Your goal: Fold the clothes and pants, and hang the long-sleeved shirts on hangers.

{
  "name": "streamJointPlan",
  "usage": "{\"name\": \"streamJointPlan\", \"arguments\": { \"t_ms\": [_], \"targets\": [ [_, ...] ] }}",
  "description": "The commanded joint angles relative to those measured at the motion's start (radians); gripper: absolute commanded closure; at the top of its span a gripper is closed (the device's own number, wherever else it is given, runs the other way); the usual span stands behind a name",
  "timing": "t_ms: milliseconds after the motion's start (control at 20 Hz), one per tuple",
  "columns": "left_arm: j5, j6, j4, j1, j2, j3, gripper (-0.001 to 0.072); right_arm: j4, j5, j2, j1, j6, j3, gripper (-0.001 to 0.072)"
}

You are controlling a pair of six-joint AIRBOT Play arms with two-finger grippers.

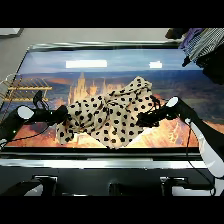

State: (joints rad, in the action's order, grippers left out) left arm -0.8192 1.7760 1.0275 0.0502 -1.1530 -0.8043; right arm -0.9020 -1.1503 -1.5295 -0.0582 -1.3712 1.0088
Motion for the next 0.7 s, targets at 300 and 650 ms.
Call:
{"name": "streamJointPlan", "arguments": {
  "t_ms": [300, 650],
  "targets": [
    [-0.048, -0.041, 0.079, -0.001, 0.004, -0.177, 0.0687, 0.021, -0.001, 0.130, 0.039, -0.055, 0.313, 0.0685],
    [-0.247, -0.040, 0.306, -0.001, 0.019, -0.894, 0.0686, -0.248, 0.140, 0.367, 0.155, -0.206, 1.004, 0.0685]
  ]
}}
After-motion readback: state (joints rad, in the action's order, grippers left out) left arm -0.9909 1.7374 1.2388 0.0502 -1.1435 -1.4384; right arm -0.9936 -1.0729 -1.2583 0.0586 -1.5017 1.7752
